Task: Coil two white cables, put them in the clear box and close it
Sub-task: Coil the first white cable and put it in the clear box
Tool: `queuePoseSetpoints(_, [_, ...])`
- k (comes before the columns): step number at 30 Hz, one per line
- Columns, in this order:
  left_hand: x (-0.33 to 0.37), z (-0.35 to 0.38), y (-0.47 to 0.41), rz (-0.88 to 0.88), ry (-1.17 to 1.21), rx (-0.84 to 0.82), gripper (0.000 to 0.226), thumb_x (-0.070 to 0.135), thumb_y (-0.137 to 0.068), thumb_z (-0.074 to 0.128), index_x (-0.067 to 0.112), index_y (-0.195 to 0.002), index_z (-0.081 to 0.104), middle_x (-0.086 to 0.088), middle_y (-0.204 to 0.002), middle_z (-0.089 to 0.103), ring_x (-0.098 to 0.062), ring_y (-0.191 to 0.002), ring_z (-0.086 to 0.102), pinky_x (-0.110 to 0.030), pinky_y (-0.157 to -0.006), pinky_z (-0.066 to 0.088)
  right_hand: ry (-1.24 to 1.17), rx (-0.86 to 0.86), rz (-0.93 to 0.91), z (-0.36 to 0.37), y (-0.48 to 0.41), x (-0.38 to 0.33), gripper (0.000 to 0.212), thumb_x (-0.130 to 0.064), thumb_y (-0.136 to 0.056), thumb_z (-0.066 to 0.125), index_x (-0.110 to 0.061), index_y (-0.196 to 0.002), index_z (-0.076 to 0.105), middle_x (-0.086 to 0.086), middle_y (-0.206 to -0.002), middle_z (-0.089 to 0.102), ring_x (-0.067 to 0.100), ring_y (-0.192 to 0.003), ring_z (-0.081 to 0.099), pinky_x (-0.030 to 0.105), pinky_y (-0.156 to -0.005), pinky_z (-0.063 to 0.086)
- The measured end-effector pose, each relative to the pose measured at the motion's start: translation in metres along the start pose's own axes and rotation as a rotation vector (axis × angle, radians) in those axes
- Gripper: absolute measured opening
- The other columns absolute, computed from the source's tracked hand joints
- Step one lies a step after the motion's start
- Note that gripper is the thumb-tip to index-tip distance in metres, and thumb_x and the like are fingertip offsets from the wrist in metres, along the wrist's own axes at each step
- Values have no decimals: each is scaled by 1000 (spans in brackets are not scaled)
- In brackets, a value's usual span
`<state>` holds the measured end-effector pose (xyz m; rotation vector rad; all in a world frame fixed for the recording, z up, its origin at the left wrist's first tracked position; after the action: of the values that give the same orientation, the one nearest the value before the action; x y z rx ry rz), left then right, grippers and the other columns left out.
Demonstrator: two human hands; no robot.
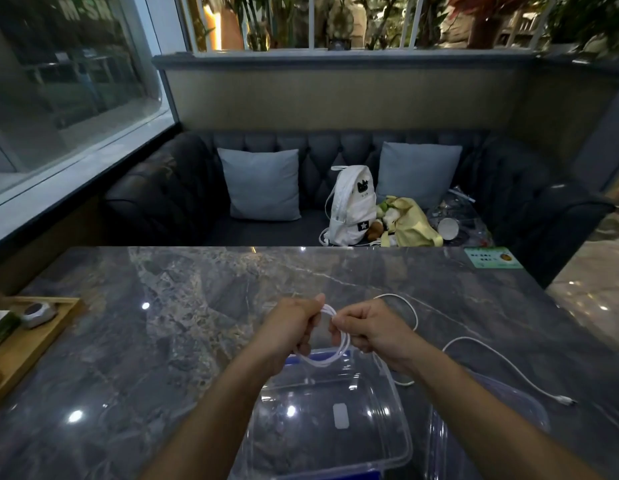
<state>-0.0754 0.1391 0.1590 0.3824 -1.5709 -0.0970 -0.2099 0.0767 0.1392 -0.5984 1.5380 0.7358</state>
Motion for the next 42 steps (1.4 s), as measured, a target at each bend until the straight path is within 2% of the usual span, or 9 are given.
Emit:
queuePoseSetpoints(6, [-4,-23,-2,-61,-93,-62,48,51,-91,43,13,-81,70,3,-60,65,-10,-56,60,-23,-56,50,-42,141,33,-9,-2,7,25,-5,-87,56,-6,-64,66,1,-48,58,2,-33,27,12,-34,22])
queuePoseSetpoints(12, [-5,-44,-1,-55,-301,-157,37,19,-92,56,18,-56,65,2,-51,59,-8,-47,54,-19,-48,47,77,146,20,-8,-3,5,24,-9,-84,61,-9,-62,69,-4,-47,62,7,-45,49,13,-46,38])
queuePoseSetpoints(18, [-11,-57,8,-207,-424,-231,28,14,-93,53,8,-68,64,-1,-49,66,-13,-43,62,-23,-43,52,192,187,-11,-11,-3,5,35,-9,-85,61,-17,-51,64,-9,-39,56,4,-42,43,14,-47,35])
queuePoseSetpoints(23, [-26,-55,10,-202,5,-245,23,9,-84,59,7,-66,73,-11,-81,70,-18,-80,64,-36,-75,58,245,231,-39,-13,-3,6,32,-10,-84,62,-11,-52,64,-8,-36,52,-1,-35,39,9,-42,33])
queuePoseSetpoints(27, [-47,-41,7,-181,392,-260,27,17,-71,66,-2,-90,71,-21,-124,60,-32,-119,51,-46,-109,32,179,240,-42,-14,-5,5,36,-10,-85,61,-15,-49,63,-9,-33,48,-1,-32,35,8,-38,30])
queuePoseSetpoints(30, [-56,-20,5,-91,587,-270,35,14,-78,64,-9,-104,64,-22,-119,64,-29,-111,60,-43,-99,46,172,226,-50,-10,-7,2,30,-9,-86,60,-8,-56,66,-8,-35,50,-1,-33,37,9,-38,30])
queuePoseSetpoints(33, [-55,-5,0,21,637,-128,21,9,-74,55,3,-69,74,-13,-71,73,-19,-71,71,-29,-67,58,171,235,-51,-8,-6,1,26,-10,-86,60,-1,-62,66,7,-49,50,6,-39,34,13,-40,28])
queuePoseSetpoints(38, [-42,3,4,225,198,145,16,13,-66,77,8,-54,68,-14,-61,72,-21,-59,70,-27,-60,56,186,262,-39,-11,1,3,33,-13,-86,60,-15,-54,64,-8,-36,48,0,-35,34,11,-40,31])
queuePoseSetpoints(42, [-42,11,9,291,-60,432,23,10,-74,73,11,-64,52,-10,-53,68,-22,-51,69,-32,-52,56,152,248,-75,-3,4,4,23,-12,-85,61,5,-70,68,17,-63,55,24,-61,46,33,-62,38])
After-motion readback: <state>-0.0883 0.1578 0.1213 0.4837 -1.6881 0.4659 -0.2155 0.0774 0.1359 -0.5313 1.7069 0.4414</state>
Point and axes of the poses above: each hand's wrist, its own y-axis away from the middle knuckle, its own z-axis out of the palm, x = y × z, the point moved 2 cm from there along -y, towards the middle knuckle
